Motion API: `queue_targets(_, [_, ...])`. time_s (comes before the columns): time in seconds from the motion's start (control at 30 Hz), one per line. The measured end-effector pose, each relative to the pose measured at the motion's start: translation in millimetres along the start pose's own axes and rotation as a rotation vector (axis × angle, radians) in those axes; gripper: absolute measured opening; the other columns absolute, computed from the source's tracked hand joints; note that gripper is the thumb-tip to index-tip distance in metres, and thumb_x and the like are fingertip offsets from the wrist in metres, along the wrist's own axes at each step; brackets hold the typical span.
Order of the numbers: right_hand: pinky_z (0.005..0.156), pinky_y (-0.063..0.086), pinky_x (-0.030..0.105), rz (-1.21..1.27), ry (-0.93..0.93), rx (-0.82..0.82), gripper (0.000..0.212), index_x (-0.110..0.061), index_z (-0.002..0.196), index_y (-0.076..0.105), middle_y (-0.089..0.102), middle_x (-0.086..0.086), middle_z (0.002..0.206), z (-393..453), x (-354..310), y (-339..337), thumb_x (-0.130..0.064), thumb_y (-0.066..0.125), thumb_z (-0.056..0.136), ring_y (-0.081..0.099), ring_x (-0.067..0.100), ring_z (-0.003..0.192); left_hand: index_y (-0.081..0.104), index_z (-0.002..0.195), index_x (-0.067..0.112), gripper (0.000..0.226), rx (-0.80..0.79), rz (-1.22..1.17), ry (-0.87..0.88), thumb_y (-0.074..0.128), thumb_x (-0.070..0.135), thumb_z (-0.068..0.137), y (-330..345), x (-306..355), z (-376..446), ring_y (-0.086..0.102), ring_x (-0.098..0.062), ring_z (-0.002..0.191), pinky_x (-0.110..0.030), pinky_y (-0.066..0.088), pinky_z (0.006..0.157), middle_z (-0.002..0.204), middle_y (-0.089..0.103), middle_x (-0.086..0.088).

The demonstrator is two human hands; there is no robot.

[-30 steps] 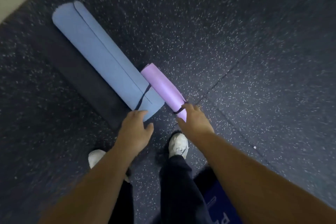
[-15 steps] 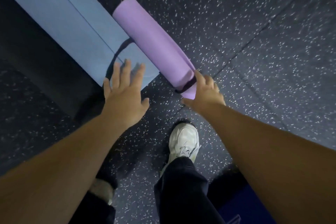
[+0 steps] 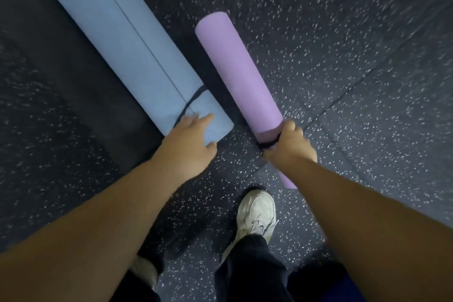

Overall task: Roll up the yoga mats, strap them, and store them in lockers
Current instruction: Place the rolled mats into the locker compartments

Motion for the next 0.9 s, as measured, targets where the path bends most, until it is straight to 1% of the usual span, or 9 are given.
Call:
queue_targets(0.1, [0.088, 0.048, 0.047, 0.068, -0.077, 0.044, 0.071, -0.017, 0.134, 0.023, 0.043, 0.008, 0.127, -46.8, -16.4, -44.2, -0.037, 0.067, 0.082, 0.052, 0.033, 0.112, 0.007, 0.154, 0.026, 0.066, 0.065, 0.078, 0.038, 0.045, 0.031, 0.099, -54.3, 21.8, -28.7, 0.000, -0.021, 0.148, -0.042, 0.014, 0.119, 0.161, 0.004, -0.003])
queue_targets(0.17, [0.082, 0.047, 0.043, 0.103, -0.147, 0.067, 0.070, -0.019, 0.135, 0.025, 0.043, 0.004, 0.127, -81.3, -35.5, -79.6, -0.038, 0.066, 0.081, 0.053, 0.030, 0.108, -0.003, 0.153, 0.029, 0.073, 0.127, 0.010, 0.058, 0.047, 0.030, 0.099, -97.4, 36.4, -57.4, 0.000, -0.020, 0.148, -0.040, 0.019, 0.118, 0.161, -0.003, -0.002])
queue_targets(0.23, [0.078, 0.045, 0.039, 0.133, -0.236, 0.101, 0.070, -0.024, 0.136, 0.026, 0.043, 0.000, 0.129, -115.9, -59.1, -123.0, -0.037, 0.065, 0.080, 0.054, 0.027, 0.105, -0.011, 0.151, 0.031, 0.082, 0.235, -0.115, 0.081, 0.051, 0.027, 0.097, -149.4, 49.2, -90.2, 0.008, -0.019, 0.147, -0.037, 0.029, 0.113, 0.161, -0.008, -0.001])
queue_targets(0.33, [0.078, 0.047, 0.038, 0.109, -0.394, 0.182, 0.071, -0.030, 0.137, 0.028, 0.045, -0.003, 0.129, -170.0, -95.1, -195.0, -0.037, 0.067, 0.078, 0.054, 0.024, 0.105, -0.018, 0.148, 0.035, 0.088, 0.412, -0.225, 0.077, 0.053, 0.026, 0.096, -233.1, 56.2, -150.0, 0.035, -0.022, 0.136, -0.037, 0.045, 0.098, 0.160, -0.009, 0.004])
queue_targets(0.43, [0.084, 0.048, 0.038, 0.021, -0.540, 0.286, 0.075, -0.035, 0.139, 0.027, 0.043, -0.007, 0.132, -235.3, -128.0, -269.0, -0.037, 0.069, 0.077, 0.049, 0.020, 0.113, -0.021, 0.147, 0.036, 0.089, 0.556, -0.249, 0.087, 0.052, 0.029, 0.096, -306.3, 58.9, -222.4, 0.048, -0.022, 0.124, -0.029, 0.046, 0.080, 0.159, -0.005, 0.008])
queue_targets(0.6, [0.088, 0.049, 0.042, 0.007, -0.819, 0.429, 0.082, -0.027, 0.142, 0.035, 0.046, -0.002, 0.136, -351.4, -179.6, -357.8, -0.028, 0.075, 0.071, 0.049, 0.025, 0.118, -0.025, 0.140, 0.043, 0.090, 0.735, -0.174, 0.098, 0.052, 0.028, 0.096, -384.4, 50.8, -357.9, 0.040, -0.027, 0.131, -0.041, 0.044, 0.096, 0.160, -0.002, 0.005])
queue_targets(0.77, [0.084, 0.050, 0.042, 0.076, -1.087, 0.442, 0.078, -0.028, 0.137, 0.042, 0.052, -0.005, 0.127, -454.8, -237.0, -387.5, -0.018, 0.074, 0.067, 0.052, 0.018, 0.111, -0.023, 0.138, 0.046, 0.092, 0.939, -0.061, 0.082, 0.054, 0.026, 0.094, -434.6, 26.4, -483.2, 0.054, -0.035, 0.113, -0.042, 0.041, 0.101, 0.160, 0.002, 0.000])
queue_targets(0.83, [0.082, 0.052, 0.038, 0.119, -1.206, 0.363, 0.071, -0.030, 0.130, 0.048, 0.058, -0.009, 0.119, -490.7, -257.5, -381.0, -0.013, 0.071, 0.065, 0.057, 0.013, 0.105, -0.014, 0.144, 0.039, 0.089, 1.034, -0.077, 0.070, 0.056, 0.022, 0.093, -444.6, 17.4, -529.2, 0.046, -0.032, 0.126, -0.038, 0.035, 0.108, 0.159, 0.007, -0.004])
queue_targets(0.9, [0.080, 0.051, 0.025, 0.142, -1.294, 0.316, 0.066, -0.031, 0.122, 0.053, 0.062, -0.014, 0.111, -523.5, -279.6, -373.2, -0.009, 0.069, 0.063, 0.059, 0.008, 0.101, -0.010, 0.146, 0.035, 0.087, 1.119, -0.094, 0.055, 0.058, 0.020, 0.093, -449.5, 8.3, -569.4, 0.030, -0.024, 0.140, -0.034, 0.028, 0.113, 0.158, 0.011, -0.006])
Point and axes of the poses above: each hand's wrist, its own z-axis towards the middle knuckle, its own y-axis out of the palm, x = y × z, the point moved 4 cm from there along z, towards the middle knuckle
